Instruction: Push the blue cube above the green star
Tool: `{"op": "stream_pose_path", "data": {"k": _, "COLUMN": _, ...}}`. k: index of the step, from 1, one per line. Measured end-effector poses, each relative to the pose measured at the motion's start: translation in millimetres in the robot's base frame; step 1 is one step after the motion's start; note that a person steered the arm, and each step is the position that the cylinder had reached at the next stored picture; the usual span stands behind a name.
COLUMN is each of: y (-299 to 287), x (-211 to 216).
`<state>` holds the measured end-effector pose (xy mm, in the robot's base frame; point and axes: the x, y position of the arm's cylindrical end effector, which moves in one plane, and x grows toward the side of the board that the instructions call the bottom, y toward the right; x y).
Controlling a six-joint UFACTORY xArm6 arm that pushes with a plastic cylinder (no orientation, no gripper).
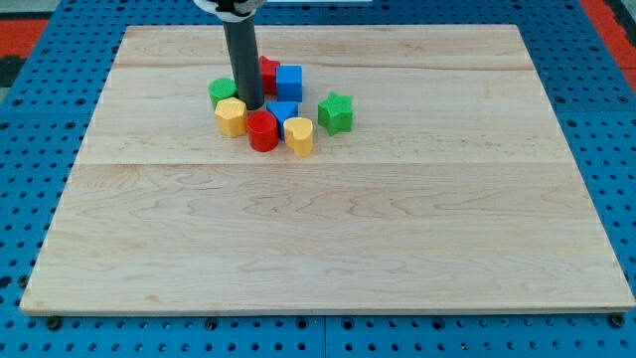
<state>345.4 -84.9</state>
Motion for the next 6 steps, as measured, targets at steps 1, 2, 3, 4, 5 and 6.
{"op": "stream_pose_path", "data": {"k": 1, "y": -3.7, "x": -5.3}}
{"op": "stream_pose_path", "data": {"k": 2, "y": 39.5, "x": -14.1}}
{"op": "stream_pose_path", "data": {"k": 3, "y": 89.3, "x": -29.4}}
{"op": "stream_pose_path", "data": {"k": 4, "y": 84.0, "x": -54.2}}
{"op": "stream_pose_path", "data": {"k": 5, "y": 81.5, "x": -35.6}}
{"op": "stream_pose_path", "data": {"k": 6, "y": 50.3, "x": 15.1}}
